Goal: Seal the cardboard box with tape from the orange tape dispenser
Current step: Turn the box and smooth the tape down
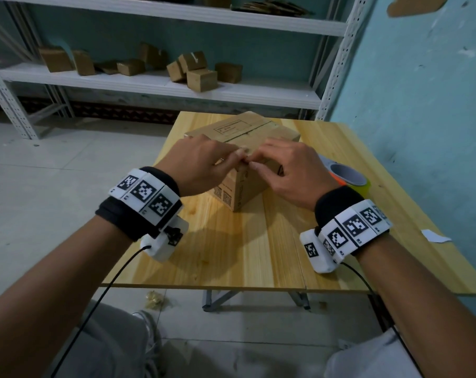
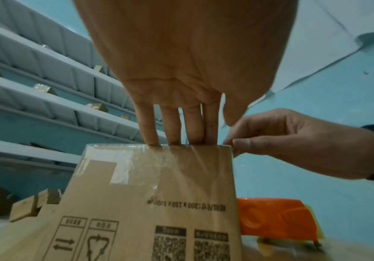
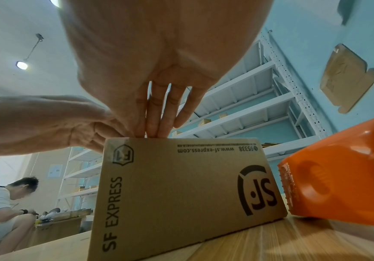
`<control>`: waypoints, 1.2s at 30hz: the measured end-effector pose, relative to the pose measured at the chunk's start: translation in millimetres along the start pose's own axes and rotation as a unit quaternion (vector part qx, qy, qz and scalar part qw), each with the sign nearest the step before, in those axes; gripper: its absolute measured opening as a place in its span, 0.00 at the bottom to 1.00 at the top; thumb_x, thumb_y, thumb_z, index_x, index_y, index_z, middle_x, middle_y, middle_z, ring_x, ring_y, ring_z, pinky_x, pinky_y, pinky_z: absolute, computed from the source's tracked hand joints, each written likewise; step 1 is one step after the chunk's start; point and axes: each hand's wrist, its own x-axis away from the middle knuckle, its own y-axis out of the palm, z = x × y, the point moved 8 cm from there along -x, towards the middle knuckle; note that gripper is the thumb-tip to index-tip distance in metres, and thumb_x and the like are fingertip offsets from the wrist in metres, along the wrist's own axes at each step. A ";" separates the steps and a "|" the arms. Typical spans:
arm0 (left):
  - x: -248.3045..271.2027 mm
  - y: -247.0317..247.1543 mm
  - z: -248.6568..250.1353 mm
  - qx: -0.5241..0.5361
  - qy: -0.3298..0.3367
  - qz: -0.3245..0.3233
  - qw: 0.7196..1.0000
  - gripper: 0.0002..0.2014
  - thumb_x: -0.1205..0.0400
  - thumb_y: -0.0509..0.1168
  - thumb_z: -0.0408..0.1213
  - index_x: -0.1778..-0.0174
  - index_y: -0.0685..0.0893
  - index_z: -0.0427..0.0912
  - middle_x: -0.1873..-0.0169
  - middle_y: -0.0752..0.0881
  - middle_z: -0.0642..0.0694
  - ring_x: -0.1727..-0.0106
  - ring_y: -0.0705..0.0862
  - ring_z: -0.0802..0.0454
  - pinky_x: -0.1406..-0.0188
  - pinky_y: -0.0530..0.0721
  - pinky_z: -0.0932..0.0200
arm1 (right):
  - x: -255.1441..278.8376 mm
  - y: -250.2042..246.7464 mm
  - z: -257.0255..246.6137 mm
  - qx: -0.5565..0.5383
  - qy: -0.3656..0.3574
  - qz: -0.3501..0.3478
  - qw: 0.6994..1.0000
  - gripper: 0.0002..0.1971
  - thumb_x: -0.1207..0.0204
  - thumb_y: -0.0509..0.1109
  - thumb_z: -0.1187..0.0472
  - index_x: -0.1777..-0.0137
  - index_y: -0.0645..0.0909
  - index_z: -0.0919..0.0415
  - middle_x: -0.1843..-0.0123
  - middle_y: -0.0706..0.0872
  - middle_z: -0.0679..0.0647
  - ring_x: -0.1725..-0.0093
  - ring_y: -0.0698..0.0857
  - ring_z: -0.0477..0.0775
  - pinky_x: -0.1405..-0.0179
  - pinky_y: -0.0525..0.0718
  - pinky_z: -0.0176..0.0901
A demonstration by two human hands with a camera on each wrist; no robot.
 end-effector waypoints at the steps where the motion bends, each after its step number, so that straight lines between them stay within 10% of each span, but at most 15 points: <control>1: 1.1 -0.6 1.7 0.000 0.006 0.002 1.000 0.27 0.18 0.49 0.62 0.38 0.85 0.50 0.52 0.90 0.51 0.62 0.87 0.52 0.66 0.80 0.58 | 0.3 -0.5 0.2 -0.002 0.002 0.002 1.000 0.07 0.17 0.69 0.56 0.44 0.86 0.56 0.51 0.82 0.44 0.52 0.77 0.41 0.51 0.73 0.35; 6: 2.3 4.1 3.8 -0.057 0.000 0.006 0.998 0.19 0.22 0.67 0.55 0.38 0.83 0.51 0.49 0.90 0.51 0.54 0.87 0.49 0.61 0.79 0.58 | 0.4 -1.2 -0.9 -0.002 0.007 0.003 1.000 0.08 0.19 0.69 0.57 0.44 0.86 0.56 0.50 0.82 0.41 0.50 0.77 0.42 0.49 0.75 0.38; 36: -3.0 0.6 6.9 -0.045 -0.046 0.050 0.997 0.15 0.21 0.63 0.55 0.49 0.88 0.50 0.59 0.90 0.53 0.61 0.87 0.52 0.63 0.85 0.53 | 0.5 -1.8 -6.2 -0.006 0.025 -0.003 1.000 0.07 0.20 0.68 0.56 0.46 0.85 0.55 0.52 0.77 0.38 0.52 0.74 0.39 0.53 0.65 0.24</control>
